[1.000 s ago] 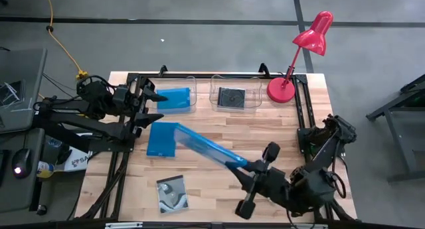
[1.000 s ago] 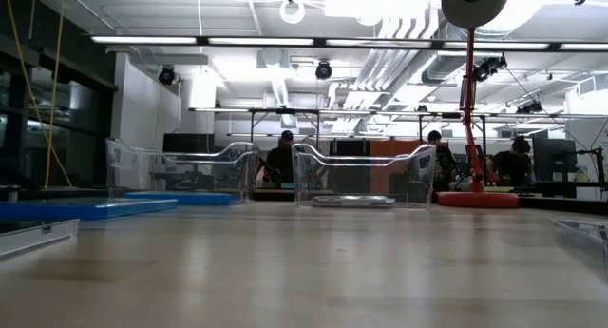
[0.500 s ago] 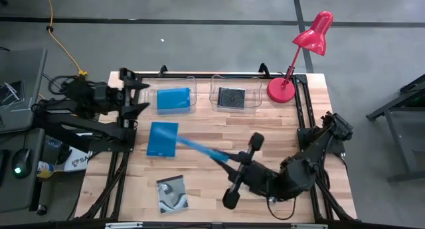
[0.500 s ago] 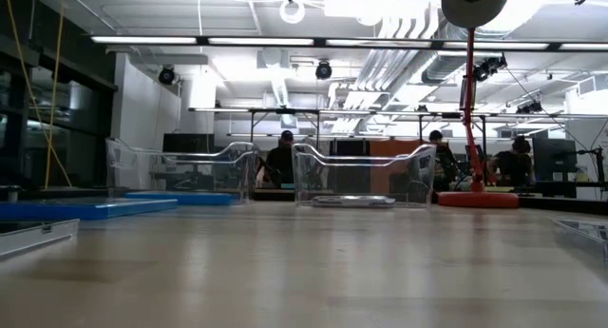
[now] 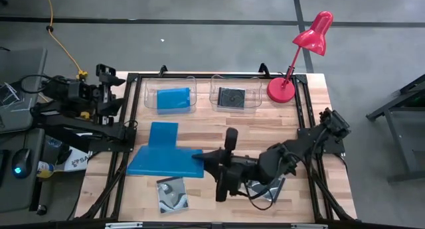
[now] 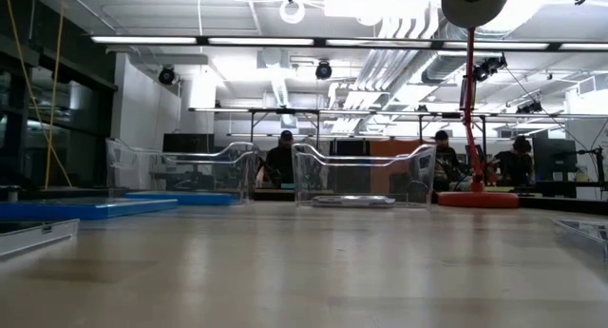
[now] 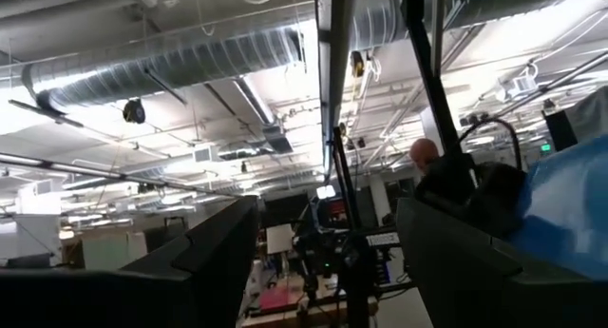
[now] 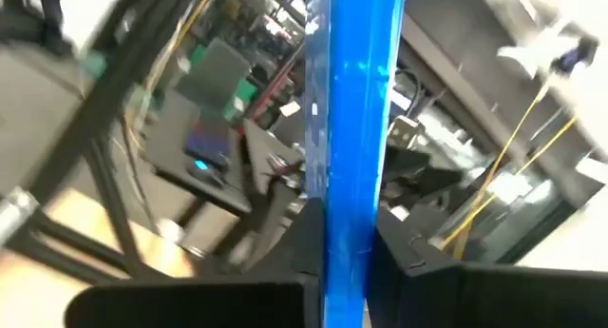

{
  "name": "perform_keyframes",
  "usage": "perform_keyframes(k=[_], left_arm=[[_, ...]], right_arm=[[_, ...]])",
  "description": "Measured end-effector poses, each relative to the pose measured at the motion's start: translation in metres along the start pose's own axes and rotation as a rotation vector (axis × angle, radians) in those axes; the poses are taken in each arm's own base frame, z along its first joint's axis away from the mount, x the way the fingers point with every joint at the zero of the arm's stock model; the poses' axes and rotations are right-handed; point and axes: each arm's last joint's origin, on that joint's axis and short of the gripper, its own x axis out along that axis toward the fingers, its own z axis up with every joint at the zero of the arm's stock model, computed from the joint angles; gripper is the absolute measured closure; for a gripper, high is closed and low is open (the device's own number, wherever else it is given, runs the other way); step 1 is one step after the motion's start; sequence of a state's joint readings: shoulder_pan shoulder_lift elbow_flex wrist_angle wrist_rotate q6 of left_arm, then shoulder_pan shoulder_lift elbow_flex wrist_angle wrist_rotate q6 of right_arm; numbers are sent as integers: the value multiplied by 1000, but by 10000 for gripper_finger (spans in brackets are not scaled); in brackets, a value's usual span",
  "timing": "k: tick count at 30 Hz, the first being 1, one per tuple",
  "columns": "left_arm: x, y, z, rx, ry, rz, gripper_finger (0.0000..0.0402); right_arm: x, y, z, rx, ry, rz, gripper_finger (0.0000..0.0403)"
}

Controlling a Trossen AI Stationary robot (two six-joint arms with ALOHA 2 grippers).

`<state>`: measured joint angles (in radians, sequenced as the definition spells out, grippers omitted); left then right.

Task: Pick & place jewel cases by type
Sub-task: Put the bottom blue CD case into the left transparent bin

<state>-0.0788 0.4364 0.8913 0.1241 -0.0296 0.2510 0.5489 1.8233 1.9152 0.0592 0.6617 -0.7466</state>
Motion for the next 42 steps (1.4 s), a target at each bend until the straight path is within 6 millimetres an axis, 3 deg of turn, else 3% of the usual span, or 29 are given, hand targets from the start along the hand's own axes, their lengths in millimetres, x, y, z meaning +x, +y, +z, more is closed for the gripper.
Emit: perform_keyframes(k=[5, 11, 23, 34, 42], left_arm=[[-2, 0, 1, -36, -4, -23, 154], [-2, -1, 1, -66, -8, -46, 154], [-25, 4, 19, -33, -106, -22, 154], [-33, 5, 20, 7, -100, -13, 154], [-33, 5, 18, 16, -72, 8, 154]], right_arm=[[12, -16, -9, -128, 28, -15, 382], [25, -32, -25, -111, 31, 36, 382], [57, -79, -75, 402, 110, 55, 382], [75, -138, -142, 941, 278, 67, 383], [78, -181, -176, 1125, 291, 56, 383]])
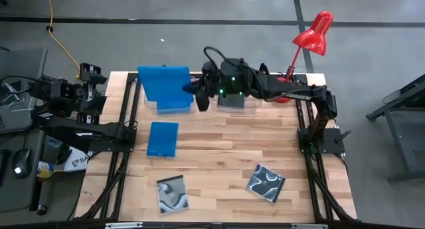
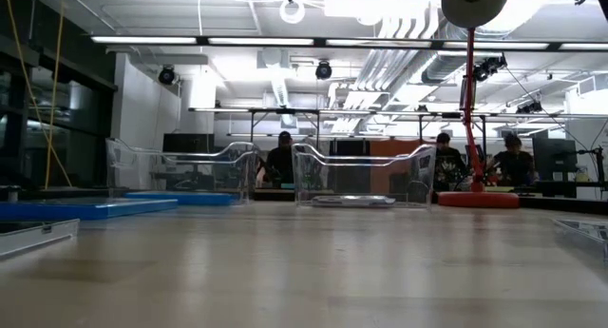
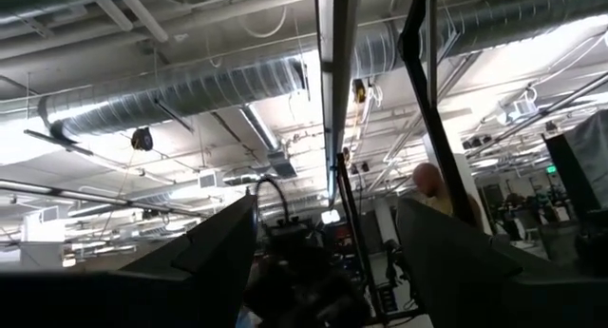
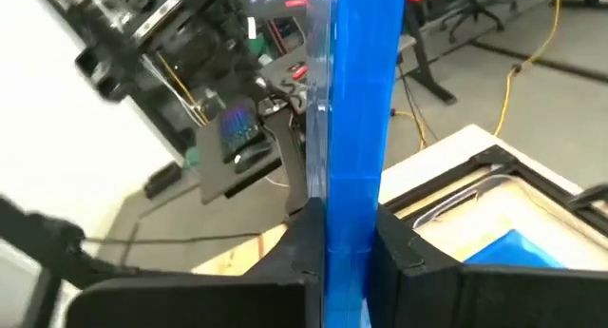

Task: Pick & place jewel cases by type
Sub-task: Put the bottom blue CD case into the left transparent bin

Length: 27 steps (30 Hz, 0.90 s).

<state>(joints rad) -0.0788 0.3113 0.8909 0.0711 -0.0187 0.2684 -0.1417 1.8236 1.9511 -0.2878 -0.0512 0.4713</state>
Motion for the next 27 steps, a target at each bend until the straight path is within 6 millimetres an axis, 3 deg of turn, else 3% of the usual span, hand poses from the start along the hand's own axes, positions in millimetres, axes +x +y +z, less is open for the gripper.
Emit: perform_keyframes(k=[5, 12, 18, 27], left_arm=[[0, 0, -4, 0, 46, 31, 154], [0, 1, -9, 3, 109, 79, 154], [0, 1, -9, 3, 112, 81, 154], [-1, 0, -11, -3, 136, 75, 154]], right_arm=[[0, -39, 15, 114, -6, -31, 383], [15, -96, 17, 246, 25, -74, 383], [45, -140, 1, 372, 45, -52, 383], [89, -181, -37, 546, 96, 19, 383]])
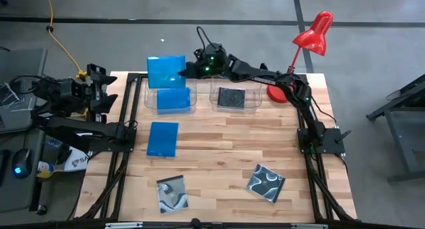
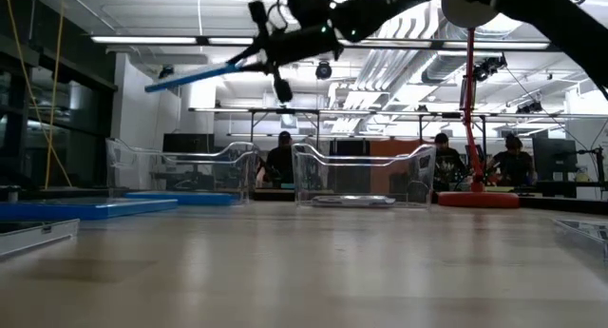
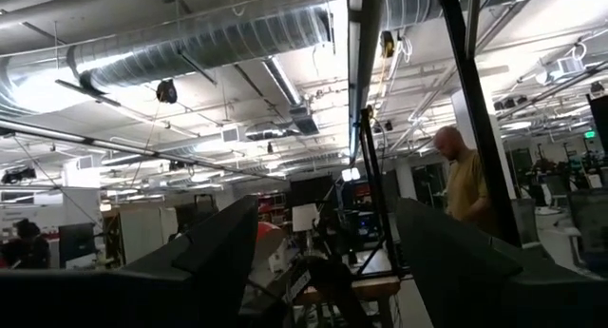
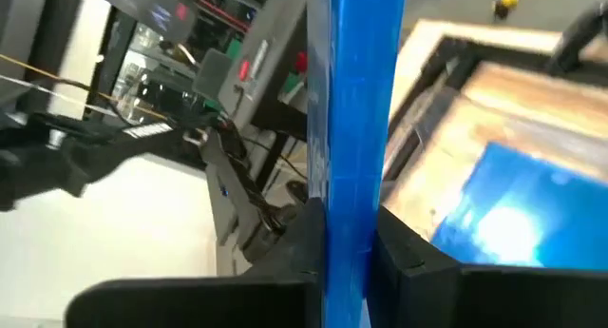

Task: Pick & place jewel cases by type
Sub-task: Put the bottom blue CD case into the left transparent bin

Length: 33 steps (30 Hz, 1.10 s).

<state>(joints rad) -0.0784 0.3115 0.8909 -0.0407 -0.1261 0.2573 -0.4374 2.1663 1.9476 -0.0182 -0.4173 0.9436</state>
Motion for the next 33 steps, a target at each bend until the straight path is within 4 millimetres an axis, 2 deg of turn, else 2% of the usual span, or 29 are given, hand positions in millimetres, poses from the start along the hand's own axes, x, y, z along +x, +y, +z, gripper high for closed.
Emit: perform_keyframes(k=[9, 16, 33], left_arm=[[0, -1, -2, -4, 24, -7, 154], [0, -1, -4, -1, 40, -11, 154], [0, -2, -6, -29, 65, -19, 154]], right_arm=[[20, -29, -14, 80, 63, -40, 383], [20, -34, -15, 111, 48, -108, 381], [21, -36, -23, 41, 71, -172, 384]])
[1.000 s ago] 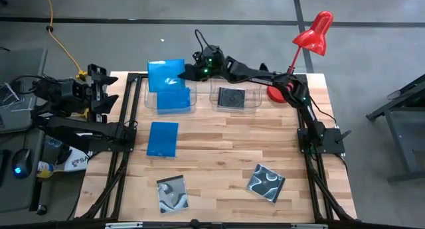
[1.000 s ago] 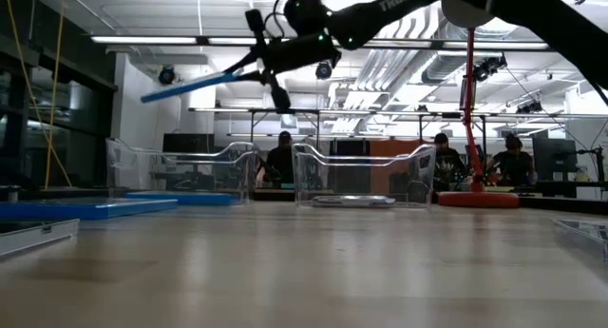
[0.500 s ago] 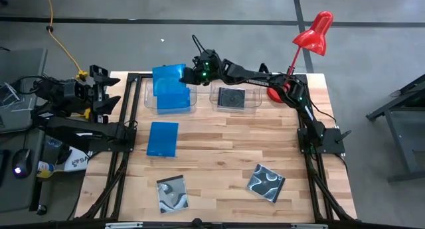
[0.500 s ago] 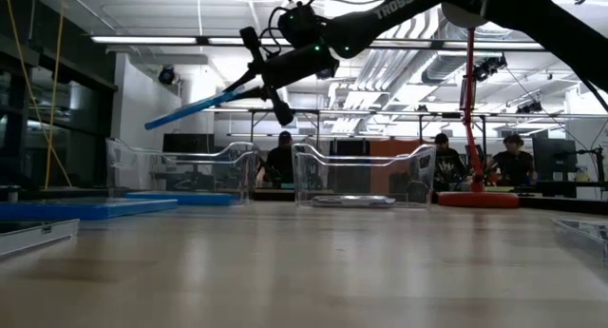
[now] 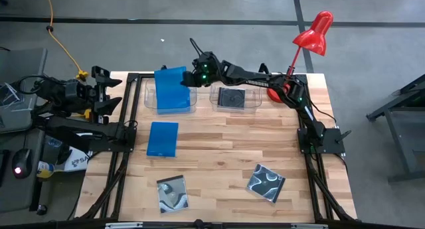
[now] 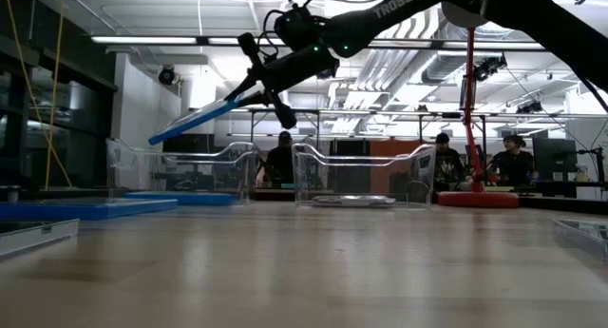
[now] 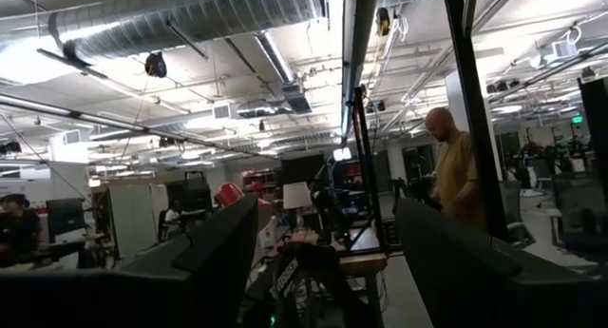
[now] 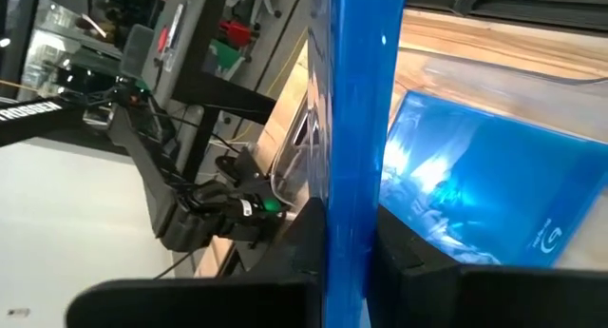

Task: Pick & place jewel cases by type
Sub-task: Put the bottom blue CD case into the left transparent bin

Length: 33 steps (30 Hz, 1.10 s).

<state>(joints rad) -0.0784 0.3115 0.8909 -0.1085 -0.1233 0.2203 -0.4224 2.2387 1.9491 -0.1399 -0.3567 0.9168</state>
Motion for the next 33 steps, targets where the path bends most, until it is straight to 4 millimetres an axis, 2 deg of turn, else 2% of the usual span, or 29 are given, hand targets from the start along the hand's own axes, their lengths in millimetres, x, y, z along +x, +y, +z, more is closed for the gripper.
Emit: perform_keyframes(k=[8, 15, 21, 33], left_arm=[[0, 0, 0, -16, 0, 2, 154], [0, 0, 0, -27, 0, 3, 154], [0, 0, 0, -43, 0, 3, 154], [0, 0, 0, -64, 0, 2, 154]], right_arm=[[6, -3, -7, 6, 19, -25, 384], [31, -23, -26, 56, 75, -51, 384], [42, -33, -29, 93, 74, -24, 384], [46, -36, -30, 169, 59, -28, 384]])
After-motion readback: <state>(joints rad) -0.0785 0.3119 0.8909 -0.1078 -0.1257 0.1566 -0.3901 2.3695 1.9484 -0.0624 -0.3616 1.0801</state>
